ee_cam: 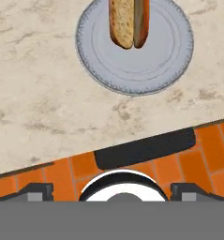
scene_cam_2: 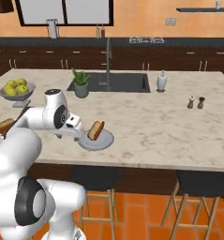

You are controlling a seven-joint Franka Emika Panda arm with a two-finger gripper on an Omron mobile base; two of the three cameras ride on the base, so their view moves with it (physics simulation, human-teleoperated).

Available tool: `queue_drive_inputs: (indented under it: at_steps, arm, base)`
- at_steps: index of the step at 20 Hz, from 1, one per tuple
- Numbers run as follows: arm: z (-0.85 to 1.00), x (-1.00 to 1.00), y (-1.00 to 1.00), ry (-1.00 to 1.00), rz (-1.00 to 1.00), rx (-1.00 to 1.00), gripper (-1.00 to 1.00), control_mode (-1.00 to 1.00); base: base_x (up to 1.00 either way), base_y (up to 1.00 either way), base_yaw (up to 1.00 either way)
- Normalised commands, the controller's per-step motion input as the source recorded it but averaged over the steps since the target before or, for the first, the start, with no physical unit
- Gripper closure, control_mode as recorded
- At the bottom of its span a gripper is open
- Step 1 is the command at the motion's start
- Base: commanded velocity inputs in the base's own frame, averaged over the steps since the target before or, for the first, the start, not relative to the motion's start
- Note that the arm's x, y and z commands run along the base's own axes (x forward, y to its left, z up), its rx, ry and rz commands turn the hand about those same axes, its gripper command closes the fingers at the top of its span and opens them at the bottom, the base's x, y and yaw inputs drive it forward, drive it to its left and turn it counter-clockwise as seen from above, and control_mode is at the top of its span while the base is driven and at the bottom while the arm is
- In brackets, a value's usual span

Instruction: Place one bun and one sausage from the bowl on each plate.

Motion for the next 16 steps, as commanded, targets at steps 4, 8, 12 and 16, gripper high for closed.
queue_drive_inputs:
  at_steps: [4, 8, 12, 16]
  arm:
    - [0.0, 0.0, 0.0, 0.0, 0.0, 0.0, -1.0, 1.0]
    - [0.0, 0.0, 0.0, 0.0, 0.0, 0.0, -1.0, 1.0]
    - [0.0, 0.0, 0.0, 0.0, 0.0, 0.0, -1.0, 1.0]
    - [0.0, 0.0, 0.0, 0.0, 0.0, 0.0, -1.0, 1.0]
  base:
    - [-0.58, 1.0, 0.06]
    - [0.11, 1.0, 0.0]
    - [0.49, 1.0, -0.02]
    - [0.66, 1.0, -0.02]
